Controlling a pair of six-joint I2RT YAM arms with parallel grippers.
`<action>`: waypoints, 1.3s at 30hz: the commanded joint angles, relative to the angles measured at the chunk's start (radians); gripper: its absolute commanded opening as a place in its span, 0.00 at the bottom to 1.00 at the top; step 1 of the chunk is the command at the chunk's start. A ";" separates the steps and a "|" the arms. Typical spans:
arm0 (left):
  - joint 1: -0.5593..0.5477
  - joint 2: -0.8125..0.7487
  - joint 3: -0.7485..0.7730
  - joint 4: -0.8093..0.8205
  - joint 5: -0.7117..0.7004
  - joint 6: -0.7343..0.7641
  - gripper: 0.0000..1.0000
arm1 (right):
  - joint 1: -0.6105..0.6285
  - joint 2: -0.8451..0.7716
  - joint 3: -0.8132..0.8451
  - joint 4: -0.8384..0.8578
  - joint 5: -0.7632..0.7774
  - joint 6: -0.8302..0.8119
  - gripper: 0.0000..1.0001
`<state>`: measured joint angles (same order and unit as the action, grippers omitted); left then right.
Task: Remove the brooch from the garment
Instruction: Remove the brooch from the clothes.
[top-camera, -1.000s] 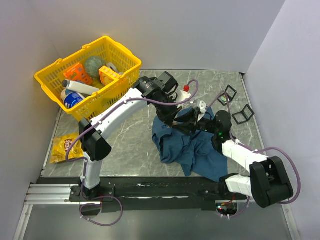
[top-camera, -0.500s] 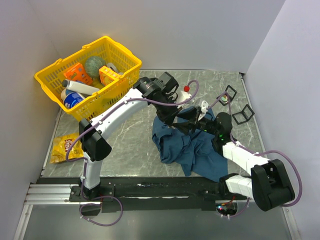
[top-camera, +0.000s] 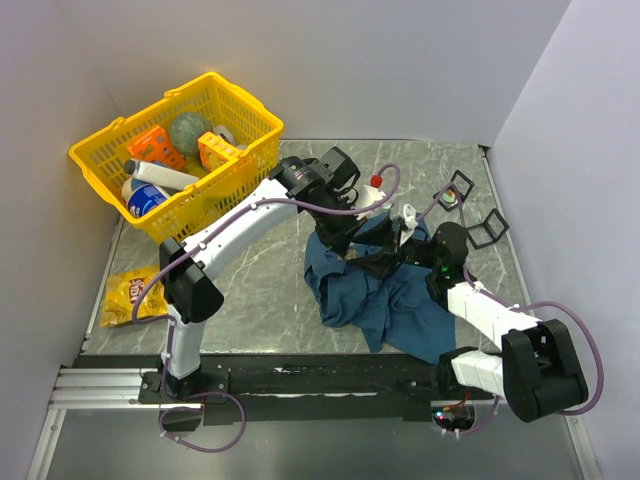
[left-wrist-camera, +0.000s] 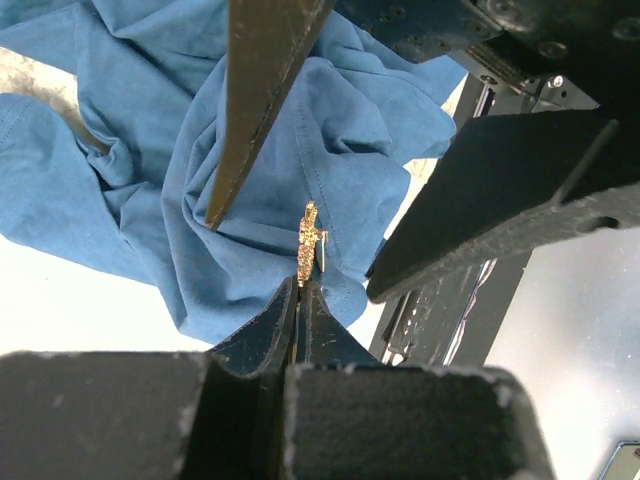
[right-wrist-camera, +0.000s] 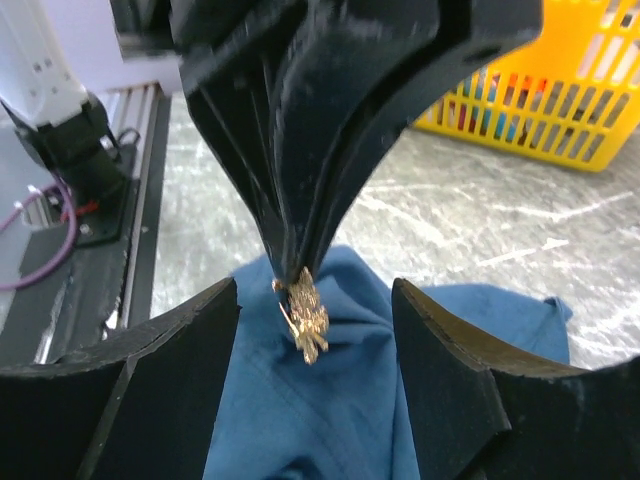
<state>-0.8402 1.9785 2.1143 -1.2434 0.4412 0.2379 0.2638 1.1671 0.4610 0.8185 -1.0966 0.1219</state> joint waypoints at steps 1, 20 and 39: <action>-0.003 -0.050 -0.001 0.010 0.030 -0.018 0.01 | -0.003 -0.021 0.036 -0.045 -0.046 -0.090 0.70; -0.005 -0.040 0.007 0.012 0.045 -0.020 0.01 | 0.041 -0.035 0.036 -0.071 0.076 -0.157 0.45; -0.026 -0.030 0.018 0.004 0.060 -0.018 0.01 | 0.078 -0.034 0.016 -0.016 0.303 -0.146 0.28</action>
<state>-0.8268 1.9781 2.1143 -1.2354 0.4011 0.2264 0.3317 1.1519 0.4610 0.7242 -0.9356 -0.0158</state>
